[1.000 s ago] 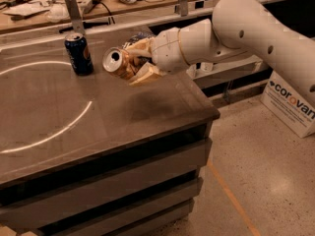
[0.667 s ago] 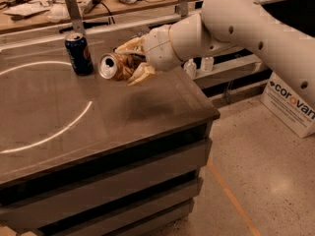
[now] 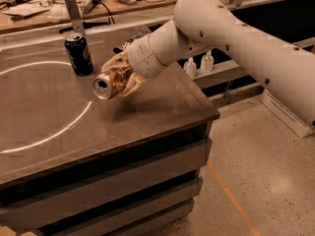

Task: Knock orange can over

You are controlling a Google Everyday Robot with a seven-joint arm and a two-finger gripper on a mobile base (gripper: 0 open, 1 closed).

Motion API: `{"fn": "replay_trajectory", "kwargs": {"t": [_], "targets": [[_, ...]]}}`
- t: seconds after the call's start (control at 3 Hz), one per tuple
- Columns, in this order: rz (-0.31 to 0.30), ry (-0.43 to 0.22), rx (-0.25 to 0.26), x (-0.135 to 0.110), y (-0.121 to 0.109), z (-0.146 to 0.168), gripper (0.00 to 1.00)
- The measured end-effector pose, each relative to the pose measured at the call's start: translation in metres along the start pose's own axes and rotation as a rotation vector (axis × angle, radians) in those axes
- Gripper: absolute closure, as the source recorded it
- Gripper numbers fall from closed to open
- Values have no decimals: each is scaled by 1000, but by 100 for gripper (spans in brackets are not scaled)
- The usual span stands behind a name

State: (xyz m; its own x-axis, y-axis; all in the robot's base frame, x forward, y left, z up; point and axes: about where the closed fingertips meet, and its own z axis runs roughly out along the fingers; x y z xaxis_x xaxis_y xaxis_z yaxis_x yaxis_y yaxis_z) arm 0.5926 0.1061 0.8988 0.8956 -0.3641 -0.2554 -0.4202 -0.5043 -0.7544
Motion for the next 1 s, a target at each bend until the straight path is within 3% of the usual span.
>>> {"fn": "replay_trajectory", "kwargs": {"t": [0.33, 0.67, 1.0], "targets": [[-60, 32, -77, 1, 12, 13, 100], [-97, 102, -139, 1, 17, 15, 75], [-108, 130, -159, 1, 15, 13, 53]]}}
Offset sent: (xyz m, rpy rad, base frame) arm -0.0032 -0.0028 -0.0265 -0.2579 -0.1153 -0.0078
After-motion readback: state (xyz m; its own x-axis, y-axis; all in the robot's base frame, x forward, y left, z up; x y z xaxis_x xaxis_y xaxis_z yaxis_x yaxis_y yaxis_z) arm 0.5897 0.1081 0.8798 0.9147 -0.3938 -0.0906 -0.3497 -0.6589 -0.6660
